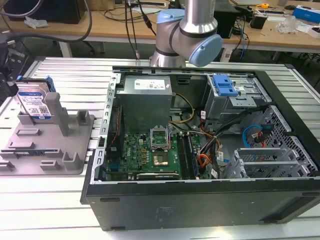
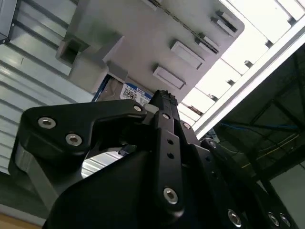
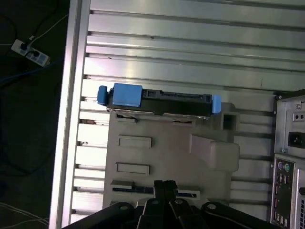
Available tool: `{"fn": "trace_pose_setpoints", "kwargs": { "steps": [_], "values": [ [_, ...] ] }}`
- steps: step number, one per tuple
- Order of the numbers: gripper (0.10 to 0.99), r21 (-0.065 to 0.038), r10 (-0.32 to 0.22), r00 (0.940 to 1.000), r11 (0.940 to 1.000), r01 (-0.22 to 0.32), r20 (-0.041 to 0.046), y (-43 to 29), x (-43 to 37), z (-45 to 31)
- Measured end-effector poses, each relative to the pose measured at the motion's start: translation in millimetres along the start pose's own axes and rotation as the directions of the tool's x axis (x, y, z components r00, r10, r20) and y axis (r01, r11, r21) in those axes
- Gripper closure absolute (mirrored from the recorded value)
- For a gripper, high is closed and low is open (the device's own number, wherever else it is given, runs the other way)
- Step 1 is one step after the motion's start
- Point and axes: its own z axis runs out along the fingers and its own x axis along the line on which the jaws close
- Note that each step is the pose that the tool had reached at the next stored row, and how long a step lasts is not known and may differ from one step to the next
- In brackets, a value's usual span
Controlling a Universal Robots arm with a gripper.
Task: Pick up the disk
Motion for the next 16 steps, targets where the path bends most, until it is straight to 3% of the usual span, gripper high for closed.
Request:
{"fn": "trace_pose_setpoints", "kwargs": {
  "steps": [3,6,7,12,13,14,15,16],
  "values": [
    [0.980,0.000,-0.064,0.9979,0.9979,0.064,-0.0024,0.0,0.0,0.2],
    [0.980,-0.001,-0.190,0.9818,0.9818,0.190,-0.0074,0.0,0.0,1.1],
    [0.980,-0.001,-0.259,0.9659,0.9659,0.259,-0.0099,-0.1,0.0,1.6],
    [0.980,-0.003,-0.363,0.9317,0.9318,0.363,-0.0140,-0.1,0.0,1.7],
    [0.980,-0.003,-0.389,0.9210,0.9212,0.389,-0.0148,-0.1,0.0,1.8],
    [0.980,-0.003,-0.404,0.9148,0.9149,0.404,-0.0154,-0.1,0.0,1.8],
    [0.980,-0.004,-0.437,0.8992,0.8994,0.437,-0.0168,-0.1,0.0,1.8],
    [0.980,-0.004,-0.452,0.8919,0.8921,0.452,-0.0173,-0.1,0.0,1.8]
  ]
}}
